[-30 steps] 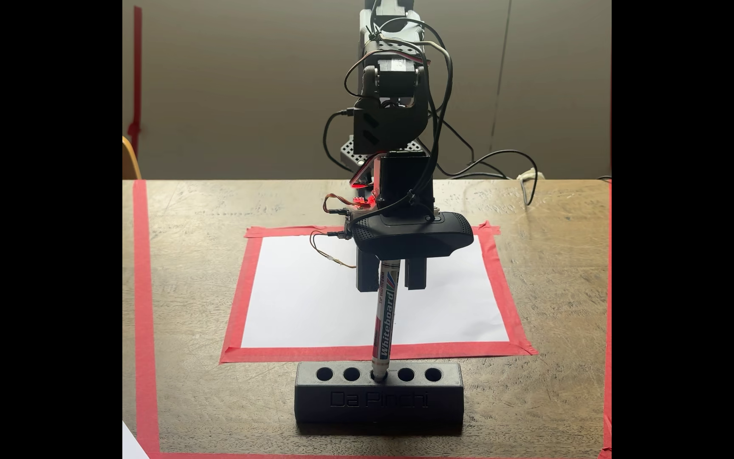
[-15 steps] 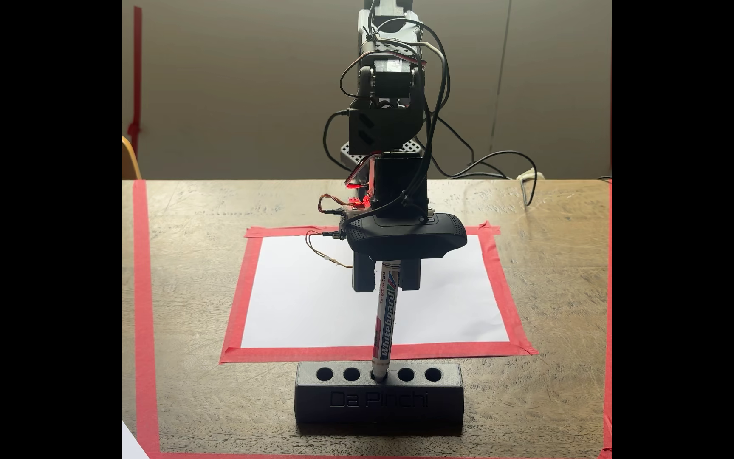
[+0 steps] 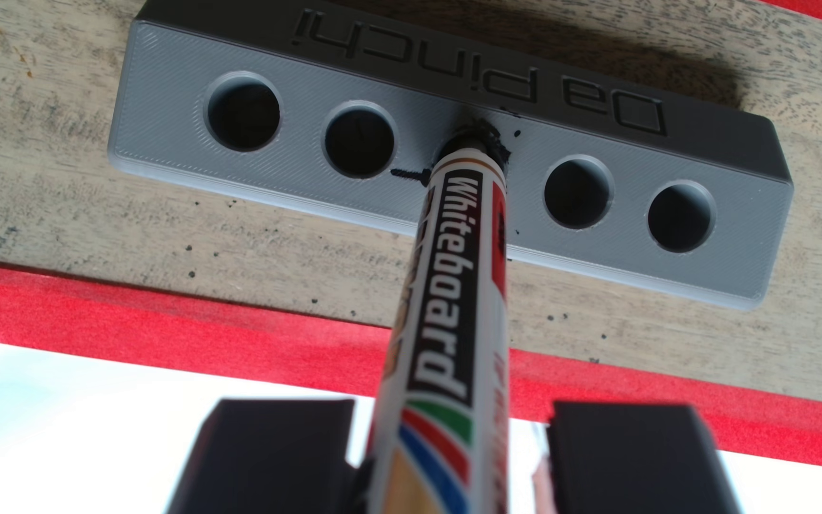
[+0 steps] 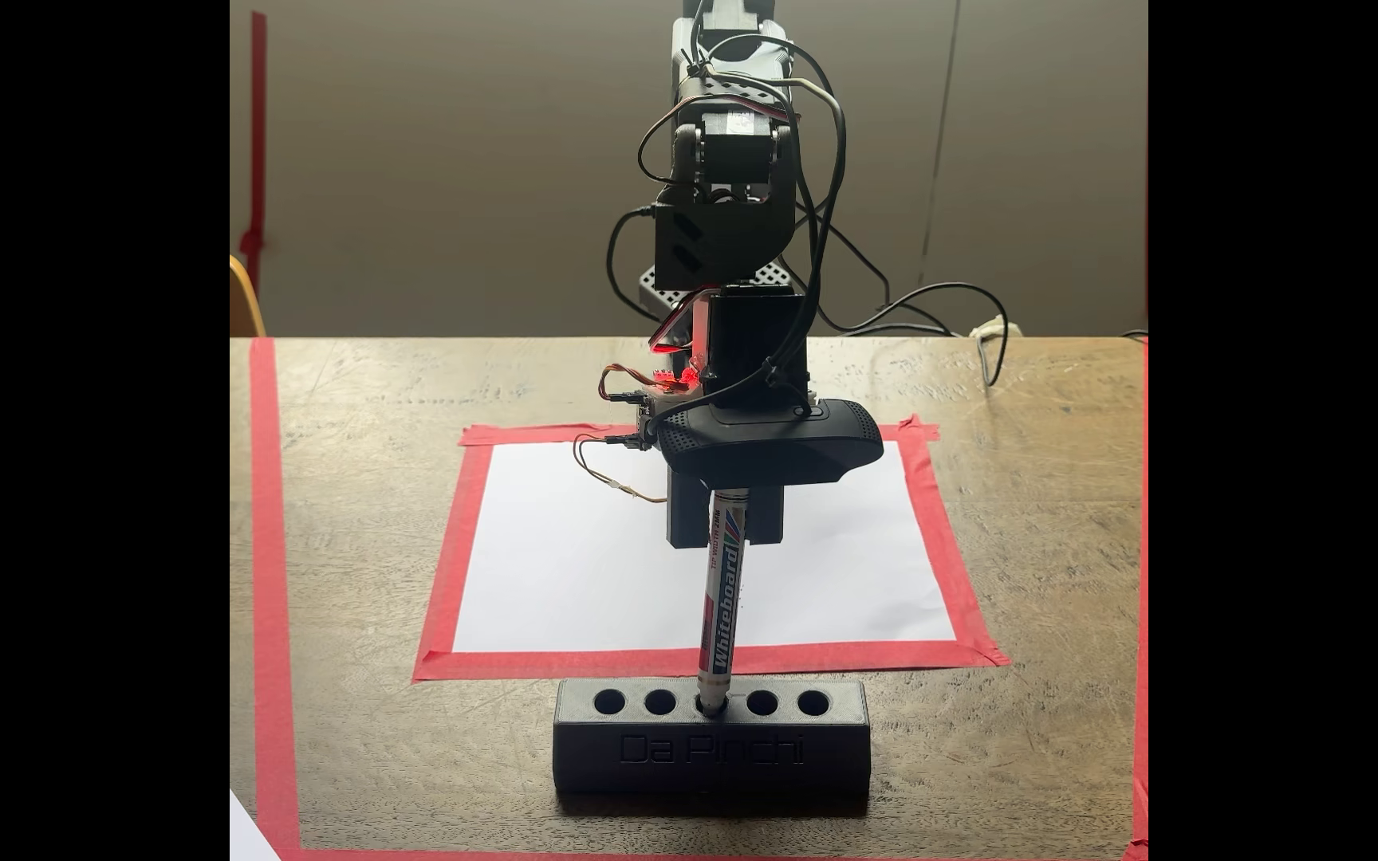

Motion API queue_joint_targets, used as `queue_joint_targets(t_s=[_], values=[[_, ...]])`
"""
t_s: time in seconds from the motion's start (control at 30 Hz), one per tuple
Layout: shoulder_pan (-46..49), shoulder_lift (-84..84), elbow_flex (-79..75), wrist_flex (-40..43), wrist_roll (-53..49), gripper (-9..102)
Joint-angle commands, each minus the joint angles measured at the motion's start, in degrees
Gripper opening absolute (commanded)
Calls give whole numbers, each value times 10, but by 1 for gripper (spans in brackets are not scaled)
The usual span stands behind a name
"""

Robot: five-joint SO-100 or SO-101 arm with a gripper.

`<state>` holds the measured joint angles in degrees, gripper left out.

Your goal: Pick up a pen

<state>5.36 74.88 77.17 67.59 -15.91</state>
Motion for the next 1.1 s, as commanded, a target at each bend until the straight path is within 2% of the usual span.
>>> queue_joint_targets(t_s=[0.0, 0.13, 0.43, 0.5, 0.87, 1.07], values=[[-1, 23, -40, -2, -2, 47], [-1, 24, -46, -2, -1, 37], [-1, 24, -69, -2, 2, 4], [-1, 23, -74, -2, -1, -1], [0, 23, -67, -1, 2, -1], [4, 25, -74, 42, -1, -1]])
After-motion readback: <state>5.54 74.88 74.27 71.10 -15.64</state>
